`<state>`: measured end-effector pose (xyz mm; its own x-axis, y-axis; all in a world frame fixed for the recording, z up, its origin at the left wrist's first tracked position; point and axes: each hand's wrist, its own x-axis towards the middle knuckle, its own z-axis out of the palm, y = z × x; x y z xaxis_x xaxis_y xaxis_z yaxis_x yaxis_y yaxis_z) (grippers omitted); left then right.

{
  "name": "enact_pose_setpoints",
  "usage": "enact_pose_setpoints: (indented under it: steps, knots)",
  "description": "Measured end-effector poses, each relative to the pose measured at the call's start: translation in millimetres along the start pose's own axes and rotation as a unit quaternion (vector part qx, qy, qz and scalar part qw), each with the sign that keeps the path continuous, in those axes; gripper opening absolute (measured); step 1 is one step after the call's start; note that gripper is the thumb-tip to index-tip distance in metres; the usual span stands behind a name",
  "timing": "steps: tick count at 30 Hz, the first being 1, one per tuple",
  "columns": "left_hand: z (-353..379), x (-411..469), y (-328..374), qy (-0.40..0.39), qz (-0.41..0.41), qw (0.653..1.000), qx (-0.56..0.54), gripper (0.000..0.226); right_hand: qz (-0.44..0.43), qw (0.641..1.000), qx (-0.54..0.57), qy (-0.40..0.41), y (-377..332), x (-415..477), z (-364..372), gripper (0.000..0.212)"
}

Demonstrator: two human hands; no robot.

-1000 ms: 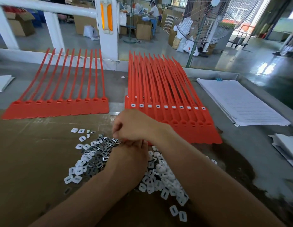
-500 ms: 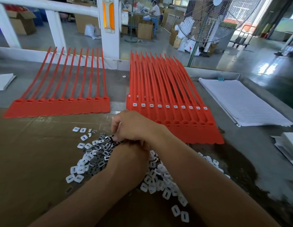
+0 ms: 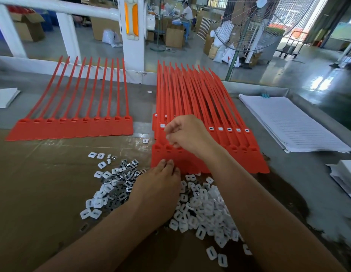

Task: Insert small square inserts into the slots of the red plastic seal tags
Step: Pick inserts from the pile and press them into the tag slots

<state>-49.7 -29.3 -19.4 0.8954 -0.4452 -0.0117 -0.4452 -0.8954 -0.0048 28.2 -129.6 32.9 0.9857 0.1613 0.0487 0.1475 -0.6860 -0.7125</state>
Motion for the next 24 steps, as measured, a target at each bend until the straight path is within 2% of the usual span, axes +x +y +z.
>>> enact_pose_setpoints:
  steps: [4, 6, 8, 24]
  knots:
    - [-1, 0, 0, -0.001, 0.004, 1.0, 0.0, 0.054, 0.007, 0.999, 0.031, -0.009, 3, 1, 10, 0.014]
    - [-1, 0, 1, 0.005, 0.004, 1.0, 0.0, 0.053, -0.011, 1.0, -0.005, -0.004, 5, 2, 16, 0.016]
    - [-1, 0, 0, 0.012, 0.009, 1.0, 0.001, 0.052, -0.019, 0.999, -0.031, -0.005, 6, 2, 20, 0.008]
    - [2, 0, -1, 0.042, 0.021, 0.999, -0.002, 0.048, 0.028, 0.991, -0.126, -0.024, 7, 9, 37, 0.021]
